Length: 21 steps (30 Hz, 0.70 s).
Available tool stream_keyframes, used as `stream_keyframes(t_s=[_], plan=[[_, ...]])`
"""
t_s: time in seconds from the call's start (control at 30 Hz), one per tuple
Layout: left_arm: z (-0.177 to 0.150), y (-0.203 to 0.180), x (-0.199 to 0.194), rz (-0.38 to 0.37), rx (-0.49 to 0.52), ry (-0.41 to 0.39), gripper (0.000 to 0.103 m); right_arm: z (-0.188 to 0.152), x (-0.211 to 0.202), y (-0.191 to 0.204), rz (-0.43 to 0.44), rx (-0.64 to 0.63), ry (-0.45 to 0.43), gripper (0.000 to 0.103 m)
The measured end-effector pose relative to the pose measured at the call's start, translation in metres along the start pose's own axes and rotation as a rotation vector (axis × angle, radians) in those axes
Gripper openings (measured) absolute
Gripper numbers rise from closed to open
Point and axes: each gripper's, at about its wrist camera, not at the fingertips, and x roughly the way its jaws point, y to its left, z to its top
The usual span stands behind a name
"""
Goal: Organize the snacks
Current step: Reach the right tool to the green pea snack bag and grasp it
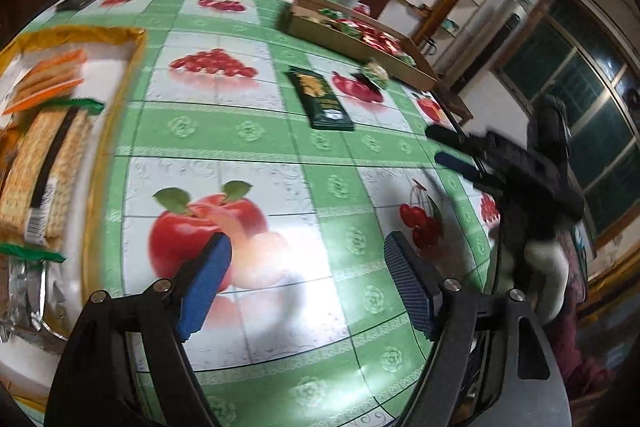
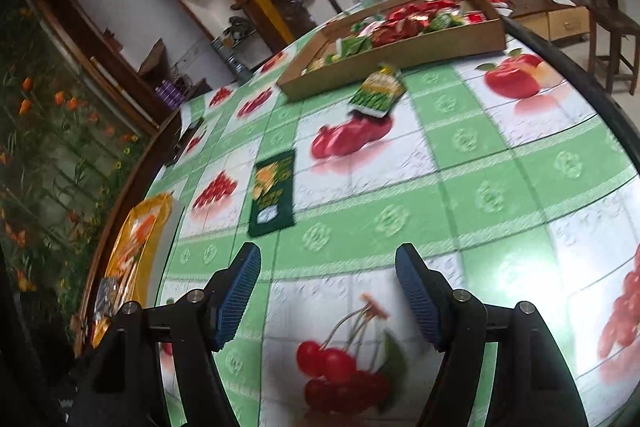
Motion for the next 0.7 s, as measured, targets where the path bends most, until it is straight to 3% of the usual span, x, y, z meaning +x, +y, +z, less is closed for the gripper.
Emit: stream_keyframes(t_s=[0.23, 0.37, 0.7], plan=[[-0.006, -0.015, 0.025, -0.023, 0.038, 0.061, 0.079, 0.047, 0.005, -0.019, -0.073, 0.051, -0.063, 0.076], [-0.008, -0.022, 0.031, -0.024, 0.057, 0.071, 0.079, 0.076, 0.038, -0.027, -0.089, 0.108, -0.04, 0.076], [-0.007, -0.023, 0.033, -0.049, 0.063, 0.075, 0.083, 0.111, 0.103, -0.016, -0.242, 0.066, -0.035, 0.076]])
